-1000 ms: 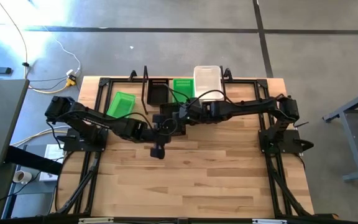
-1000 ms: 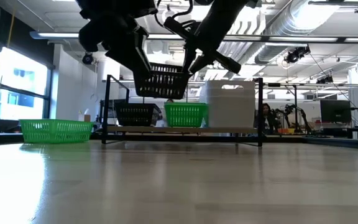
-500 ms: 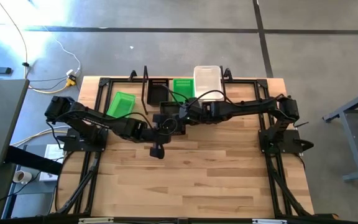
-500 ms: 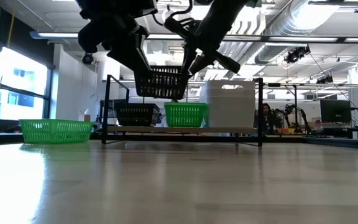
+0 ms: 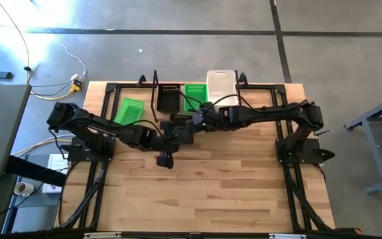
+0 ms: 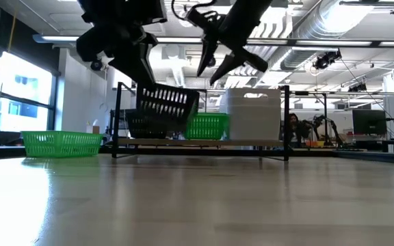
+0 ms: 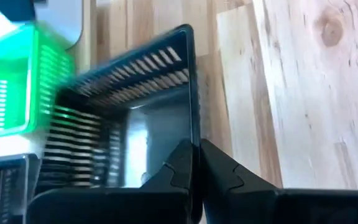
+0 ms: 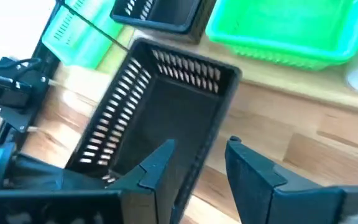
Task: Stack baskets on shelf by color
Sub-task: Stack the black bin on the stacked black bins on the shelf
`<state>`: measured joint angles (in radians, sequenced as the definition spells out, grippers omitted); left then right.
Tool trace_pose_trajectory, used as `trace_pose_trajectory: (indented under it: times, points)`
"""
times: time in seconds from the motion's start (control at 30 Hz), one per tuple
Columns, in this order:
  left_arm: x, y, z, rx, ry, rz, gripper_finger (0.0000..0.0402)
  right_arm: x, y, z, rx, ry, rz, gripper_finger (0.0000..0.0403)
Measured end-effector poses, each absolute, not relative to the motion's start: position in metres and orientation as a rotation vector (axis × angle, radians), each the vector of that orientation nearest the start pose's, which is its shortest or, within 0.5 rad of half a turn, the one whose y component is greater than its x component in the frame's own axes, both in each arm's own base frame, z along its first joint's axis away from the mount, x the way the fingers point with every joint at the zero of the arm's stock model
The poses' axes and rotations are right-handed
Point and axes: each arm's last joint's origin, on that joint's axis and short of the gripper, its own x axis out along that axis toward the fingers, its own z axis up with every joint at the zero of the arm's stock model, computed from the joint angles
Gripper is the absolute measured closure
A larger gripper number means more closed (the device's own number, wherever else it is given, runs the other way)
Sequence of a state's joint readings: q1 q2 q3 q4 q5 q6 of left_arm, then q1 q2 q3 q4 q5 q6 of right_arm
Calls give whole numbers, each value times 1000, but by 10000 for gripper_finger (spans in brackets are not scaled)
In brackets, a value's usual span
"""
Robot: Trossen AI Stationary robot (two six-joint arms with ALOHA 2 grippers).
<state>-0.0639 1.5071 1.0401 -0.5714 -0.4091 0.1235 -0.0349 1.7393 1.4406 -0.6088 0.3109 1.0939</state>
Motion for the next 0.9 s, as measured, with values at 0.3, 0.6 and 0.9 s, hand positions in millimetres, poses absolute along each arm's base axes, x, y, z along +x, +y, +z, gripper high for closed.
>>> trace_pose_trajectory:
  times: [0.3, 0.6, 0.9]
  points:
    - [276, -6, 262, 306, 935, 282, 401, 350, -21, 311, 811, 574, -722, 277]
    - [245, 14, 300, 370, 828, 390, 401, 317, -24, 355, 636, 479, -666, 277]
    - [229, 62, 309, 400, 870, 450, 401, 266, -41, 402, 512, 347, -663, 277]
